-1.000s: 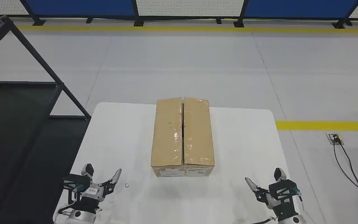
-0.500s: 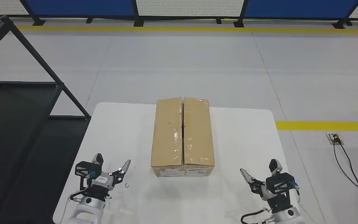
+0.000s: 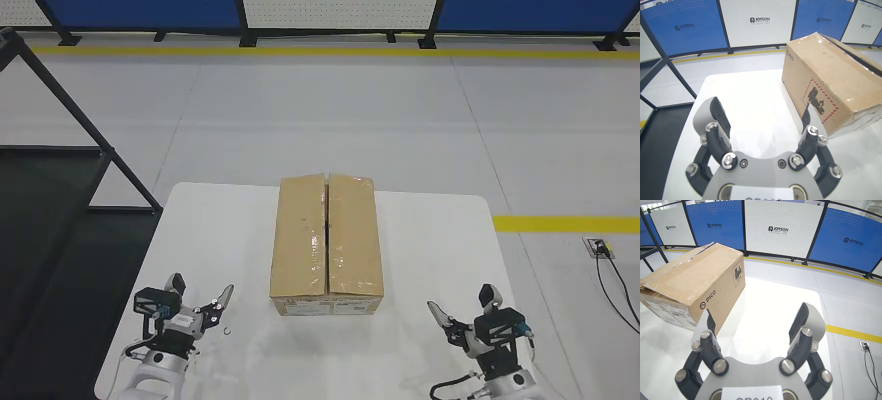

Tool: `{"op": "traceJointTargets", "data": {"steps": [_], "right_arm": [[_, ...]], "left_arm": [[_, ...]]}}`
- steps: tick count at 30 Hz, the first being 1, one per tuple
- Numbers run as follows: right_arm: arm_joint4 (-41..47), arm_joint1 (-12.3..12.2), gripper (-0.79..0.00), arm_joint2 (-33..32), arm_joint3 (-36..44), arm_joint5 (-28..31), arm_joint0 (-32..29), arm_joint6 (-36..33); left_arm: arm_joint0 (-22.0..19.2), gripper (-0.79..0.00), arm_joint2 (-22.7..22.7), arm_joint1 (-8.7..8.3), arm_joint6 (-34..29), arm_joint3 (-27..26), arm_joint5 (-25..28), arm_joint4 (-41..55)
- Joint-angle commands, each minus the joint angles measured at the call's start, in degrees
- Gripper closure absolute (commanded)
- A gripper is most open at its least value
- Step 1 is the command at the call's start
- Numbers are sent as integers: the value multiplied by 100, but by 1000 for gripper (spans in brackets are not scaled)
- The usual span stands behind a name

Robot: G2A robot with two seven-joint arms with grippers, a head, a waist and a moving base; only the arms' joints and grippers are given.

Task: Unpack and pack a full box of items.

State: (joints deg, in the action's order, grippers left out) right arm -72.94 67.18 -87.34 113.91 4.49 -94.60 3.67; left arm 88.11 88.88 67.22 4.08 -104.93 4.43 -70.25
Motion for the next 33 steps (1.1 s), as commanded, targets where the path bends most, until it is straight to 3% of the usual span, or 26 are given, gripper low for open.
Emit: {"op": "traceJointTargets", "data": {"steps": [1,8,18,33], "right_arm": [[40,3,-785,-1,76,48,24,-32],[126,17,-785,61,245,224,21,-95],[-77,35,-785,213,323,374,-29,114],[-308,59,-785,285,358,160,-136,322]], "left_arm": [[-68,-785,0,6,16,56,19,45],[-359,-785,-208,37,121,362,165,11],[-1067,-785,-846,116,-29,1024,234,-371],[-1033,-785,-1202,166,90,1058,294,-763]]}}
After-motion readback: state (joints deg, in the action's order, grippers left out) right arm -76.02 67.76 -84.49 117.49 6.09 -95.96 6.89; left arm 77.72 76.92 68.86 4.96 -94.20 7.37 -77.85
